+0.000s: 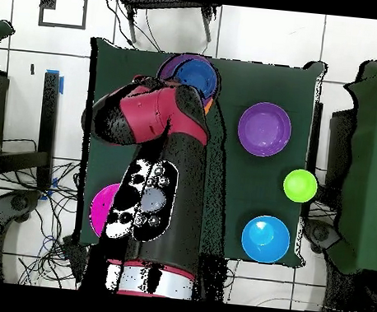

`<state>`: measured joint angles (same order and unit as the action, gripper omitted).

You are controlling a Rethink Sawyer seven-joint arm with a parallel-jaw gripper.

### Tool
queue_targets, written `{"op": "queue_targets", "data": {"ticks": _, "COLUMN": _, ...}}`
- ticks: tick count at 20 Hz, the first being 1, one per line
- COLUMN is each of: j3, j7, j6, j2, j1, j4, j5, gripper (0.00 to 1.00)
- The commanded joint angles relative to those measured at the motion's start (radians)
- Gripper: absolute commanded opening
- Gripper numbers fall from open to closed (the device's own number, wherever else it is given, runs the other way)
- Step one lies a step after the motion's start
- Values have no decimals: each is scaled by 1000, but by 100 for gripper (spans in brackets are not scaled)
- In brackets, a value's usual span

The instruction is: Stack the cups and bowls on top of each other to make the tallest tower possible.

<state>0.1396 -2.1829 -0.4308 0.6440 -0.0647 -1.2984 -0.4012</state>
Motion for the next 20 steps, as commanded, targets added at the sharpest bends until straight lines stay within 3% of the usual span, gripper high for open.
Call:
{"op": "queue_targets", "data": {"ticks": 1, "j3": -146, "j7": 81, "j6": 34, "j2": -59, "j1": 21, "j4": -128, "j5": -47, "gripper": 0}}
{"op": "queue_targets", "data": {"ticks": 20, "j3": -183, "j7": 77, "j6": 33, "j2": -52, "j1": 40, "j4": -145, "j5": -45, "gripper": 0}}
